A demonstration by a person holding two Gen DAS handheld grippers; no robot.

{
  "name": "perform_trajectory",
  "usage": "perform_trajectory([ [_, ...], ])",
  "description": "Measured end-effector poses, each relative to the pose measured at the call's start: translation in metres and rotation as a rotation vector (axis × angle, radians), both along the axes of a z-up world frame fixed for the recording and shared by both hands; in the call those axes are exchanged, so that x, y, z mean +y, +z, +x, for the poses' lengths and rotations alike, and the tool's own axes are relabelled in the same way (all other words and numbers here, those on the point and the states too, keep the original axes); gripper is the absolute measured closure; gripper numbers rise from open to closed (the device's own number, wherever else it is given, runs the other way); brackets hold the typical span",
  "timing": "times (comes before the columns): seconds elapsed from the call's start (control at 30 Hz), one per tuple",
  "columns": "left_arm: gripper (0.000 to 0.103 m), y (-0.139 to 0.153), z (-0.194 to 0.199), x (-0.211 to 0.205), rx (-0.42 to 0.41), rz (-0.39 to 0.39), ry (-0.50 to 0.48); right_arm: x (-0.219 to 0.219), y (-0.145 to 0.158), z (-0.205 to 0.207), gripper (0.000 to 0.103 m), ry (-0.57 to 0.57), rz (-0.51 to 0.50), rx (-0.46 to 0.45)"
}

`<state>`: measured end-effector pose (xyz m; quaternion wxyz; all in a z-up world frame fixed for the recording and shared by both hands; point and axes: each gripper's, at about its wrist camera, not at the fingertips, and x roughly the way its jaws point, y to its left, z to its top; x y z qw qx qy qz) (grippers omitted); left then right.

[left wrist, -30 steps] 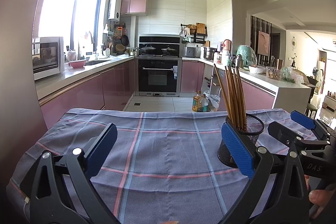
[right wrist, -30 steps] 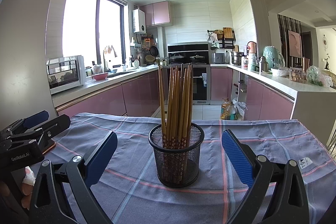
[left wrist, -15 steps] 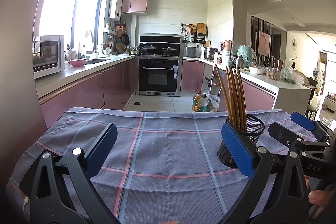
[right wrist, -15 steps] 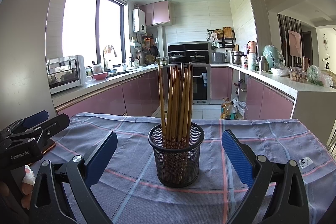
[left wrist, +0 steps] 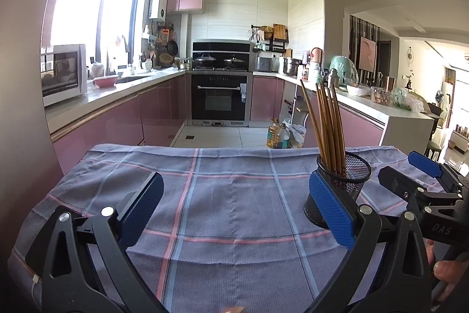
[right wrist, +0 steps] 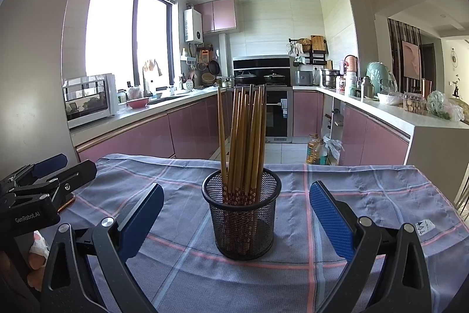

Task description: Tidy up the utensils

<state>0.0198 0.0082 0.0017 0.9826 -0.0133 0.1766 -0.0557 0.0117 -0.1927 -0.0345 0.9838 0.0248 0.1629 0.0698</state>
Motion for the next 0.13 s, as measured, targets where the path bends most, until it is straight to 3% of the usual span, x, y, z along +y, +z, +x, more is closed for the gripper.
perform_trajectory([
  [0.13, 0.005, -0.012, 0.017, 0.007, 0.088, 0.000, 0.007, -0.031, -0.013, 0.014, 0.007, -0.087, -0.024, 0.100],
])
